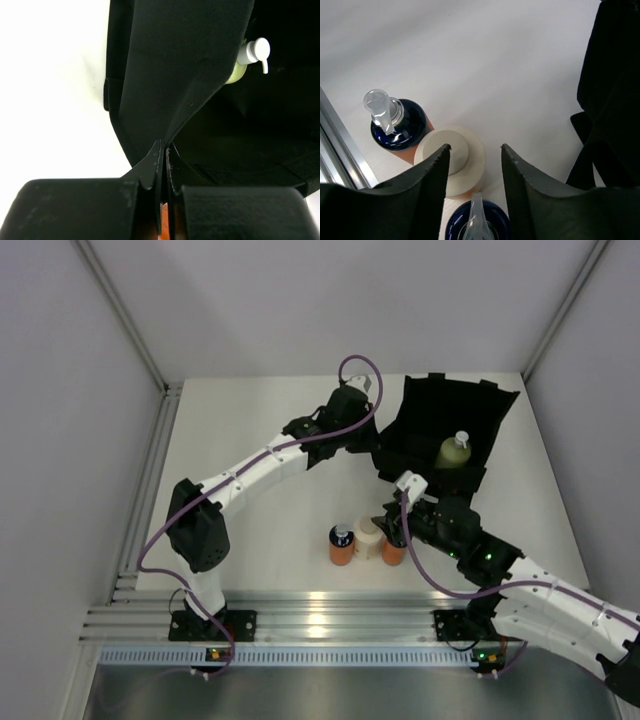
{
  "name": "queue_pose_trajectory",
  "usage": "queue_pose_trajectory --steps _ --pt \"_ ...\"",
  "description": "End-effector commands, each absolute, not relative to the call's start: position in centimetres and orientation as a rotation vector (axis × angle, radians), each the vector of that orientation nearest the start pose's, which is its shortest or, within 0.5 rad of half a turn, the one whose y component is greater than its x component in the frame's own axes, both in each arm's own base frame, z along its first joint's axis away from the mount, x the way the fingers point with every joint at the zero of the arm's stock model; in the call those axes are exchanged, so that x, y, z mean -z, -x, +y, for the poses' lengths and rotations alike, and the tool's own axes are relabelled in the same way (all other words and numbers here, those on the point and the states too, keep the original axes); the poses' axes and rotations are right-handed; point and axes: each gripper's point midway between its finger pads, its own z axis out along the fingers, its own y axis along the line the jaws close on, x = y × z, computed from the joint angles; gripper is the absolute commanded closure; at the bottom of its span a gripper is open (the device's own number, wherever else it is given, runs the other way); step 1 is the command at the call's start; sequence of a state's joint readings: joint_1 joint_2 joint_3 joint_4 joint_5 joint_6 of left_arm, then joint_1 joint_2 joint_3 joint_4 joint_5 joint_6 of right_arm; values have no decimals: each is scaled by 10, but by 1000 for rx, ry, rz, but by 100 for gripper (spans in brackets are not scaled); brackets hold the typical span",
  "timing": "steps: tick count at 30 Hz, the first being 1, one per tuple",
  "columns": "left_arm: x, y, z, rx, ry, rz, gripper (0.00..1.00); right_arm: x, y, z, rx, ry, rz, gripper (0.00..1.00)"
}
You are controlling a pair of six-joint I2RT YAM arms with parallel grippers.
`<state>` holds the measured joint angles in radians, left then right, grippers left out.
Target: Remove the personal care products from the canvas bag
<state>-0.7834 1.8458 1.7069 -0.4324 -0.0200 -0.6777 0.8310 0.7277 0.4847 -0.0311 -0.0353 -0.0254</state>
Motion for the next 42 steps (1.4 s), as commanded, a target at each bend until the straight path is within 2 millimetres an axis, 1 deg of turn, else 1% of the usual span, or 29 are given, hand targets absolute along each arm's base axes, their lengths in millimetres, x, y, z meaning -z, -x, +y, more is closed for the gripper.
queue_pose_trajectory --steps 1,4,6,8,9,10,12,13,14,15,16,17,18,19,22,23,25,27,28,29,30,32,35,36,38,39,40,41,42 --pt "-244 -361 -386 796 -110 2227 100 -226 -205 236 -615 752 1564 54" --pt "-245 -361 -387 802 -113 2226 100 -235 -203 233 -616 747 1554 52" --pt "-246 -360 -388 807 -116 2226 100 -241 -207 227 -592 705 1560 43" --pt "-244 -359 -388 807 -119 2231 100 -259 -215 220 -557 632 1552 38" --pt "-244 -360 -388 806 -117 2230 100 -255 -219 215 -524 618 1588 38" --pt "-246 -360 -388 812 -117 2227 100 -273 -225 208 -509 531 1592 37" --pt "-245 -359 -389 818 -115 2231 100 -283 -232 203 -485 456 1629 36" --pt "-247 -358 -390 833 -114 2230 100 -298 -240 190 -428 369 1644 32" --pt "-247 -357 -391 840 -113 2231 100 -305 -244 184 -403 318 1658 31" --pt "-248 -357 -393 849 -107 2230 100 -303 -250 181 -375 258 1698 30" --pt "-251 -358 -393 856 -101 2221 100 -314 -257 166 -305 178 1716 29" --pt "-253 -354 -397 890 -116 2225 100 -318 -260 160 -272 134 1734 28" --pt "-254 -353 -399 905 -107 2225 100 -312 -268 157 -236 85 1771 28" --pt "-256 -354 -401 917 -104 2217 100 -319 -274 141 -168 17 1785 28" --pt "-260 -353 -405 941 -92 2207 100 -322 -294 120 -103 -101 1823 28" --pt "-260 -353 -405 942 -91 2206 100 -319 -297 113 -88 -120 1844 28" --pt "-260 -351 -409 948 -97 2202 100 -315 -312 91 -48 -203 1868 28" --pt "-258 -351 -410 940 -95 2201 100 -304 -319 76 15 -253 1901 28" --pt "-257 -351 -409 936 -92 2200 100 -297 -321 63 55 -292 1915 28" --pt "-256 -351 -409 932 -87 2199 100 -290 -322 60 63 -300 1933 28" --pt "-252 -350 -408 927 -88 2206 100 -276 -323 60 60 -303 1964 28" --pt "-248 -356 -403 883 -61 2200 100 -263 -324 62 65 -297 1996 28" --pt "-242 -359 -402 860 -62 2203 100 -260 -329 62 84 -265 2016 27" --pt "-243 -361 -402 854 -61 2197 100 -269 -333 59 78 -275 1999 27" --pt "-244 -364 -404 846 -88 2187 100 -277 -342 56 90 -260 1992 26" --pt "-245 -366 -406 842 -107 2181 100 -288 -348 52 80 -273 1967 26" --pt "-255 -367 -409 850 -169 2152 100 -289 -355 52 82 -264 1964 26" --pt "-255 -369 -412 847 -204 2142 100 -297 -361 52 67 -261 1953 26" --pt "-260 -370 -411 843 -226 2129 100 -299 -364 52 68 -258 1954 26"
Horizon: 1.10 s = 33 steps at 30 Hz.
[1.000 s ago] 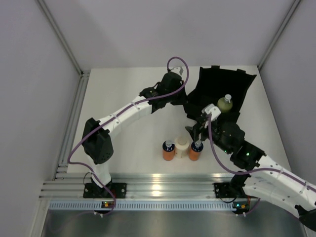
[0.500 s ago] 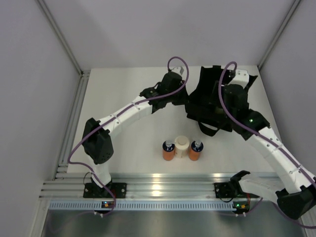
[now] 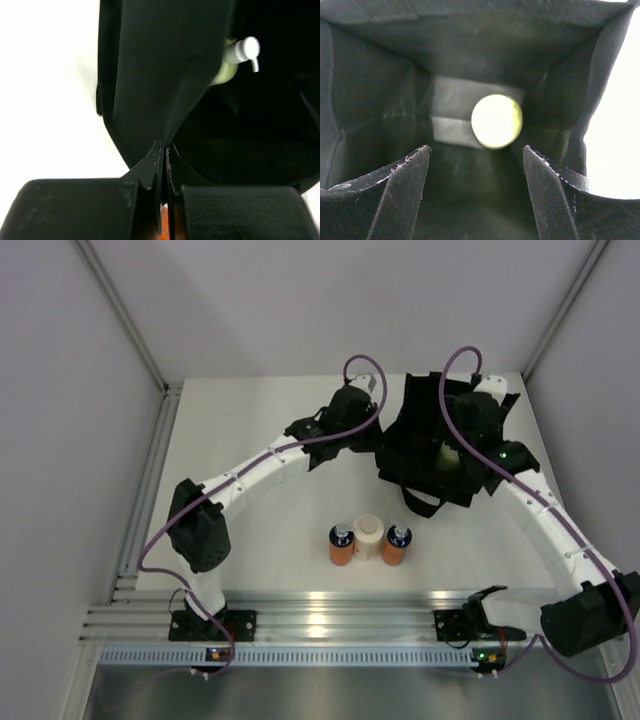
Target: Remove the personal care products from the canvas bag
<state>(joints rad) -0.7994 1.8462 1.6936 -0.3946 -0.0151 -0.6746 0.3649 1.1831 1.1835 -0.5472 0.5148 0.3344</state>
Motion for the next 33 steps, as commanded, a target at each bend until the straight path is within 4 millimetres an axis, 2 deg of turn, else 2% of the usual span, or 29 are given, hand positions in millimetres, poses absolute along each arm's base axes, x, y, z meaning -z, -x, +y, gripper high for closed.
queue_pose_trajectory --steps 1,5,7,8,10,15,20,26,30,33 --pt "-263 -370 -409 839 -235 2121 100 -298 -367 53 72 -244 1961 26" --pt "-274 -369 -399 868 -194 2114 100 -290 -382 46 87 -278 1985 25" --pt "-272 -372 -392 846 -123 2118 100 -286 -389 41 85 -297 1997 25" --pt "-266 -372 -391 835 -100 2133 100 -281 -392 41 93 -284 2021 25" --pt "-263 -368 -397 883 -90 2152 100 -280 -388 42 85 -278 2037 25" --pt "-237 -359 -418 976 -115 2239 100 -274 -379 41 36 -260 2054 24" --pt "-232 -356 -420 993 -116 2259 100 -253 -372 54 -53 -239 2121 22" --pt "-232 -350 -419 1010 -127 2271 100 -221 -380 41 88 -179 2202 23" --pt "-231 -349 -425 1045 -145 2284 100 -220 -391 32 176 -155 2214 25" --pt "-229 -347 -430 1067 -172 2293 100 -217 -400 31 206 -72 2239 23"
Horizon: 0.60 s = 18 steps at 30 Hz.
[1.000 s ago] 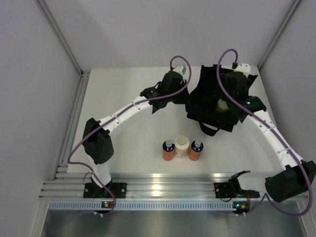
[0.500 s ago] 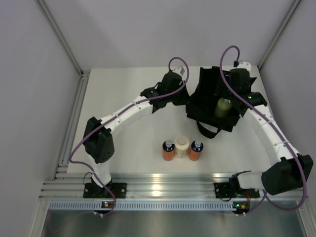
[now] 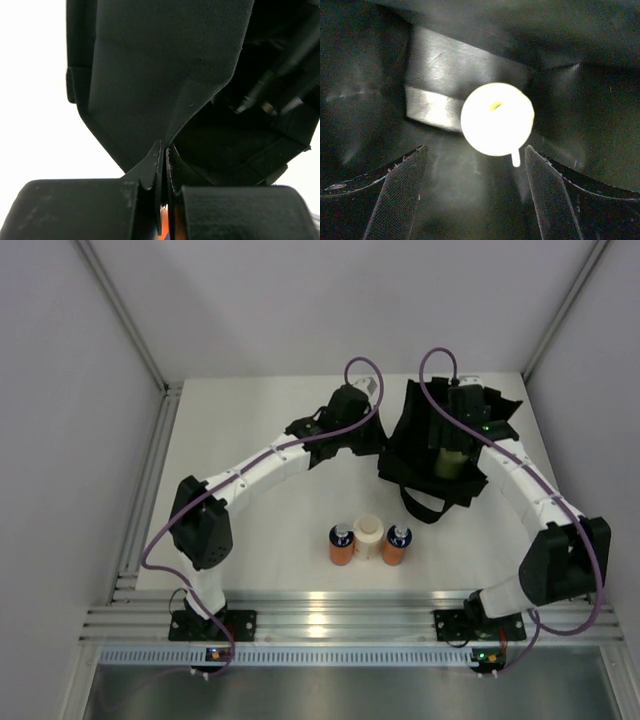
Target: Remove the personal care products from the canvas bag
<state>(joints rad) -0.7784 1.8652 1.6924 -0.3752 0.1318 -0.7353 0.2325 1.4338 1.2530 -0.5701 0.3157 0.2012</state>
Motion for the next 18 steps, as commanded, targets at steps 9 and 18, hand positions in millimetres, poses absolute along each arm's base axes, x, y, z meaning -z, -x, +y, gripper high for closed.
queue_pose_trajectory --steps 9,18 --pt "-225 -353 -408 922 -64 2316 100 -200 -408 22 270 14 2324 26" --pt "-222 -349 -412 948 -49 2338 100 -186 -416 9 299 0 2348 26"
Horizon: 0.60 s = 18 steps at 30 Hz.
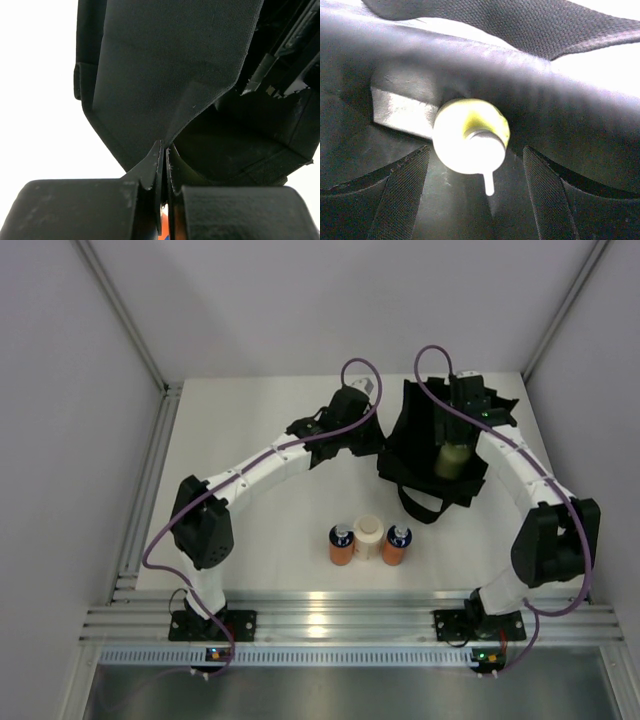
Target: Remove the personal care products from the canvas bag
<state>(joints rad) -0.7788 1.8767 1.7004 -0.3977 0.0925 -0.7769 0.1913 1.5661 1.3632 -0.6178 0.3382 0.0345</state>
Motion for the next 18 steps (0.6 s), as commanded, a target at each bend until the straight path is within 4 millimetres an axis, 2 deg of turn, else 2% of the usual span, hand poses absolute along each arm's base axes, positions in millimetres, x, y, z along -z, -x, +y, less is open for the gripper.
queue_pose_trajectory --steps 1,10,13,14,18 --pt "-223 -350 -412 950 -49 2335 100 -176 -418 7 274 0 2375 27" --pt "-232 -353 -408 931 -36 2304 100 -156 -418 11 136 -7 2427 36" --pt "-233 -352 -407 930 -35 2304 100 -151 -417 11 116 -17 2437 45" --pt "-234 -351 -408 933 -38 2303 100 -150 -417 11 110 -17 2440 53" --pt "-234 -351 -408 939 -36 2303 100 -144 -412 15 88 0 2459 63"
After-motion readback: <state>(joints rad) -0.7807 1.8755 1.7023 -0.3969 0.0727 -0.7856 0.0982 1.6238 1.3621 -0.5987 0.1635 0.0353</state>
